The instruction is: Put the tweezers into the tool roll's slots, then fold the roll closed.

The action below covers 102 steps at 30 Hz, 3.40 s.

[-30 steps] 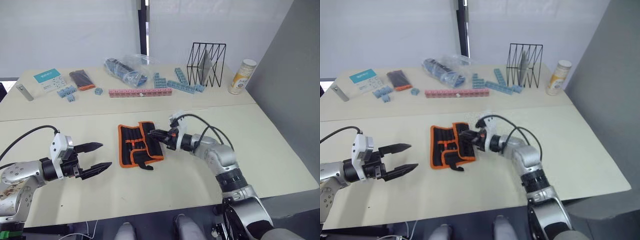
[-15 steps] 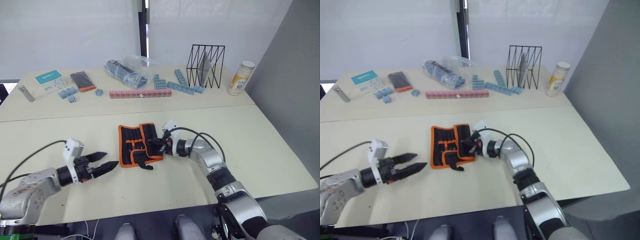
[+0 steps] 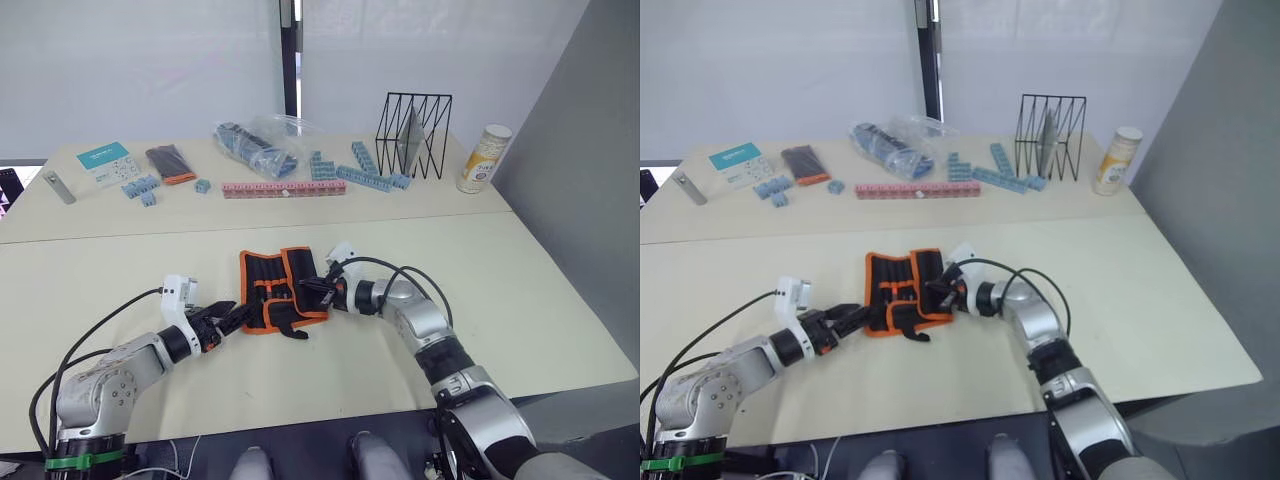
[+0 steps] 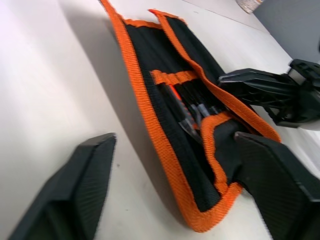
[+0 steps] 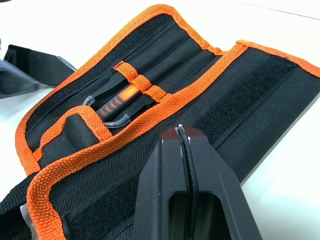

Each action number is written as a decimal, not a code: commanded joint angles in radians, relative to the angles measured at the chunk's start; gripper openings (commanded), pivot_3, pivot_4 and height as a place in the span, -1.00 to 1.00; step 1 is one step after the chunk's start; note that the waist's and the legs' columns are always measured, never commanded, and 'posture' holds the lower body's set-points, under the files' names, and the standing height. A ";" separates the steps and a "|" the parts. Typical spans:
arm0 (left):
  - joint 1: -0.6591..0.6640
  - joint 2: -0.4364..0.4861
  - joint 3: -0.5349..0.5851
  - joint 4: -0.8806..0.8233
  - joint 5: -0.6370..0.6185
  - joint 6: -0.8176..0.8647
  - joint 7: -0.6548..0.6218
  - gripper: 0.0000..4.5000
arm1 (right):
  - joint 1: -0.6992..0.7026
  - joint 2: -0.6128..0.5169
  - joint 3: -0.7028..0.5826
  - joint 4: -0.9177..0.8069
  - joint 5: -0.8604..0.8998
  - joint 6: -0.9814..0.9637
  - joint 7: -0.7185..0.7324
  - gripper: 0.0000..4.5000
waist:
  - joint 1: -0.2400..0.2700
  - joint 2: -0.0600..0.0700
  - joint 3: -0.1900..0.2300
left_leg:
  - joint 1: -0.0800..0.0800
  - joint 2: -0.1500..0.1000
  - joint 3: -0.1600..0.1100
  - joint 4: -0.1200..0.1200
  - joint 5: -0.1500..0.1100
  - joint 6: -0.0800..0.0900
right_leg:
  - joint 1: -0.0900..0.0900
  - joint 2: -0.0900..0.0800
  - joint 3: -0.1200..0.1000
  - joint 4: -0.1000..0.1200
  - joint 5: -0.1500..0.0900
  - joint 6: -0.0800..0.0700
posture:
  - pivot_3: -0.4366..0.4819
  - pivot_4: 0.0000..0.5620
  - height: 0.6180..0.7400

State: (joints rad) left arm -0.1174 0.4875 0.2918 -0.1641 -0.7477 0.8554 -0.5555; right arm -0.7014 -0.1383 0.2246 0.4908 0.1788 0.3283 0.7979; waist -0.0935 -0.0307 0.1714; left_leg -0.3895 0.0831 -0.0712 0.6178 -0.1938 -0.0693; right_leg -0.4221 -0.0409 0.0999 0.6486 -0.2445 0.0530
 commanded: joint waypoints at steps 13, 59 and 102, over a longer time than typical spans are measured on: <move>-0.076 0.036 -0.010 0.095 0.016 0.005 -0.018 -0.99 | 0.031 0.010 0.016 -0.052 -0.022 0.038 -0.004 -1.00 | -0.001 0.000 0.000 | -0.001 0.000 0.000 0.000 0.000 0.000 | -0.001 0.000 0.000 -0.001 0.000 0.000 | -0.05 -0.47 0.62; -0.328 -0.001 -0.258 0.188 0.167 0.003 -0.237 -0.99 | 0.074 0.070 -0.092 -0.376 0.187 0.287 0.001 -1.00 | 0.027 -0.001 0.000 | -0.004 0.000 -0.003 -0.006 0.000 -0.001 | -0.004 0.001 -0.001 -0.001 -0.003 -0.001 | -0.05 -0.47 0.62; -0.329 0.105 -0.195 0.124 0.089 0.026 -0.407 0.54 | -0.041 0.041 0.031 -0.022 -0.090 0.179 -0.172 -1.00 | 0.012 0.000 0.000 | -0.001 -0.002 -0.006 -0.008 0.006 0.000 | 0.000 0.001 0.000 -0.001 -0.001 0.000 | -0.05 -0.47 0.62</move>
State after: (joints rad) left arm -0.4565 0.5744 0.0781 -0.0239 -0.6335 0.9085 -0.9097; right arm -0.7528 -0.0907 0.2432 0.4375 0.1177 0.4888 0.6338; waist -0.0811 -0.0304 0.1711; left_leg -0.3900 0.0811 -0.0768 0.6094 -0.1877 -0.0696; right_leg -0.4225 -0.0398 0.0996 0.6480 -0.2453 0.0527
